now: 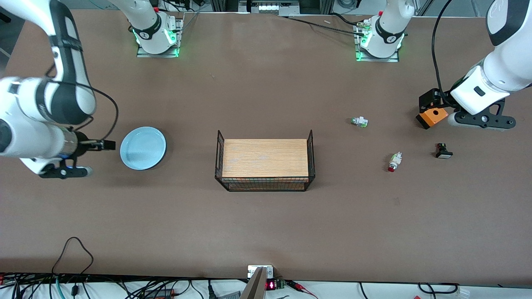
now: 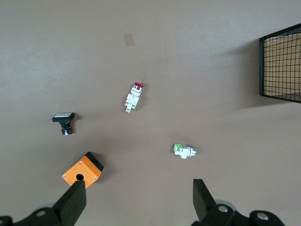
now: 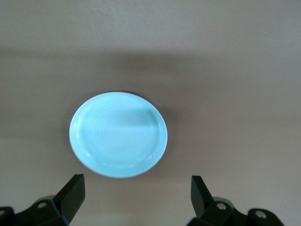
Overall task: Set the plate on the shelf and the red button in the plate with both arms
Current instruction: 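Lower the right gripper onto the rim of the light blue plate, then grasp the plate rim with the right gripper while the left gripper grasps the red button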
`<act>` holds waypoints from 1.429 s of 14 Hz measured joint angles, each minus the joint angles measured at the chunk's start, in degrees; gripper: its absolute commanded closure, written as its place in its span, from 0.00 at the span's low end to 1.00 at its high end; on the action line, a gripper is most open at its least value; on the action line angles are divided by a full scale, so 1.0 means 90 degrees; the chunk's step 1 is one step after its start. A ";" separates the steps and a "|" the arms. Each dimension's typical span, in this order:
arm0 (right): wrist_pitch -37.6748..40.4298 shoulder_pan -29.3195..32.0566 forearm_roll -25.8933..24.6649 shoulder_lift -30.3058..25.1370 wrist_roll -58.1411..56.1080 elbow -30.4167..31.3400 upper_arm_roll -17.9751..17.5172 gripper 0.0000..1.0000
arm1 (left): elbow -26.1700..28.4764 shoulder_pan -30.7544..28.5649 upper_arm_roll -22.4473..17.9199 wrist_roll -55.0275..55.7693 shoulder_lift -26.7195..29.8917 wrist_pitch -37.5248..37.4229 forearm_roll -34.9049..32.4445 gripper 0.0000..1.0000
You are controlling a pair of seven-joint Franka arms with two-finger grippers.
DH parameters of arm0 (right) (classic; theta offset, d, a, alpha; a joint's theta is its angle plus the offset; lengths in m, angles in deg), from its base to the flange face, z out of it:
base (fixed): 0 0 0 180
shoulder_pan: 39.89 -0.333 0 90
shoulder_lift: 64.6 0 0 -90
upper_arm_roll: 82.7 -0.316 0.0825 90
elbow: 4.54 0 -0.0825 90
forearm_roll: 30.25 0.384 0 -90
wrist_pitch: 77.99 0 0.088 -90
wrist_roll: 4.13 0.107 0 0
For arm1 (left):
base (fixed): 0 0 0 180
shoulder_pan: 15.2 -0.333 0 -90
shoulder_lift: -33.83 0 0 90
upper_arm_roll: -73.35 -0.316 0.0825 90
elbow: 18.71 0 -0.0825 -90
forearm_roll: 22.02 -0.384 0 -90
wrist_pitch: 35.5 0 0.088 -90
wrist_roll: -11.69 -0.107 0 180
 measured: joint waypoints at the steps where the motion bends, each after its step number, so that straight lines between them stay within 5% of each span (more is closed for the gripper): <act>1: -0.0394 0.0004 -0.0001 0.0050 0.0000 0.0254 0.0002 0.00 | 0.0000 0.0000 0.0000 0.0003 0.0000 0.0000 0.0000 0.00; 11: -0.3868 0.0454 -0.0029 0.0064 -0.0056 0.2995 0.0041 0.01 | -0.0001 -0.0010 -0.0013 0.0008 0.0000 -0.0155 0.0000 0.00; 12: -0.4115 0.0456 -0.0029 0.0067 -0.0056 0.3194 0.0041 0.16 | -0.0002 -0.0010 -0.0013 0.0008 0.0000 -0.0155 0.0000 0.00; 13: -0.4293 0.0456 -0.0030 0.0068 -0.0056 0.3350 0.0039 0.45 | -0.0005 -0.0010 -0.0013 0.0008 -0.0002 -0.0155 0.0000 0.00; 15: -0.4372 0.0456 -0.0031 0.0067 -0.0075 0.3467 0.0037 0.87 | -0.0006 -0.0010 -0.0013 0.0006 -0.0028 -0.0160 0.0000 0.00; 16: -0.4351 0.0455 -0.0033 0.0063 -0.0134 0.3468 0.0036 1.00 | -0.0006 -0.0010 -0.0013 -0.0012 -0.0052 -0.0216 0.0000 0.00; 20: -0.3979 0.0450 -0.0031 0.0056 -0.0263 0.3472 0.0002 1.00 | 0.0009 -0.0010 -0.0014 -0.0092 -0.0435 -0.0468 -0.0123 0.00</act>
